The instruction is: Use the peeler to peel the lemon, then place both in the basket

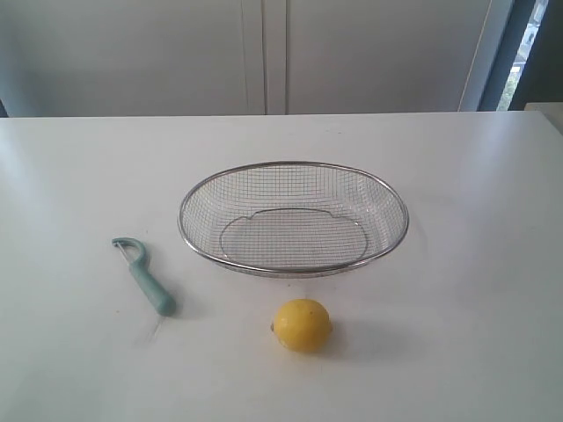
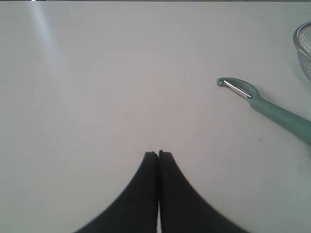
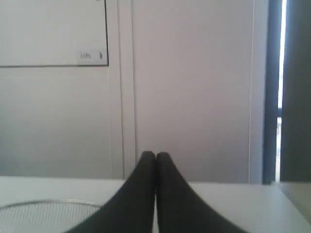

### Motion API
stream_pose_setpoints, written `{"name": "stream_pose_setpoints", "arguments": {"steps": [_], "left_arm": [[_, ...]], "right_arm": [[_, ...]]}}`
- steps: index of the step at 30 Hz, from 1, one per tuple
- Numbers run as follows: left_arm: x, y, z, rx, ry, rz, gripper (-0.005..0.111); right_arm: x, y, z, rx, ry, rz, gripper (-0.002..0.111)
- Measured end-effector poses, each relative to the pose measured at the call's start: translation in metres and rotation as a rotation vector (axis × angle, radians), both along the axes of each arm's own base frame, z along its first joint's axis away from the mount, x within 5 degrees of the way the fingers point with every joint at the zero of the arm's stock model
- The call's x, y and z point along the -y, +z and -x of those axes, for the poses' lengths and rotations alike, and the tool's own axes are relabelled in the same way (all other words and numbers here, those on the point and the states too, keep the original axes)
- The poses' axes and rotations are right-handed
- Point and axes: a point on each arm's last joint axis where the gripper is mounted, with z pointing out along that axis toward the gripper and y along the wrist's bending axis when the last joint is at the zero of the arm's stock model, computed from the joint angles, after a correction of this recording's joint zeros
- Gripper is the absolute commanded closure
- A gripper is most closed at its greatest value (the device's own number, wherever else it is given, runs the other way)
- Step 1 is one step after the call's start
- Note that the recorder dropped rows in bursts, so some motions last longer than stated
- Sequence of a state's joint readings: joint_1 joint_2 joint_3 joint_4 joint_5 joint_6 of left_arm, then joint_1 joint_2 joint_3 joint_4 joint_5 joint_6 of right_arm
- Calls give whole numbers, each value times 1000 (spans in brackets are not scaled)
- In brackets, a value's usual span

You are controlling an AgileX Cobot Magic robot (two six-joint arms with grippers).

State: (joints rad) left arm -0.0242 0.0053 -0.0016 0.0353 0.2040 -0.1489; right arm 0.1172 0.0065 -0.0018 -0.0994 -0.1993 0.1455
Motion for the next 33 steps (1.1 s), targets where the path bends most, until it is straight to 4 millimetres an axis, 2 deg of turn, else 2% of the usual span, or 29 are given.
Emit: {"name": "stream_pose_setpoints", "arguments": {"steps": [6, 11, 16, 18, 24, 33], "left_arm": [[0, 0, 0, 0, 0, 0, 107], [0, 0, 0, 0, 0, 0, 107], [0, 0, 0, 0, 0, 0, 107], [0, 0, 0, 0, 0, 0, 107], [0, 0, 0, 0, 0, 0, 107], [0, 0, 0, 0, 0, 0, 107]], "right_arm": [[1, 21, 9, 225, 41, -115, 108], [1, 45, 6, 240, 45, -134, 108], [-3, 86, -23, 17, 21, -72, 108], [-4, 96, -40, -123, 4, -55, 108], [-5, 103, -79, -515, -45, -3, 108], [-3, 91, -100, -1095, -82, 203, 108]]}}
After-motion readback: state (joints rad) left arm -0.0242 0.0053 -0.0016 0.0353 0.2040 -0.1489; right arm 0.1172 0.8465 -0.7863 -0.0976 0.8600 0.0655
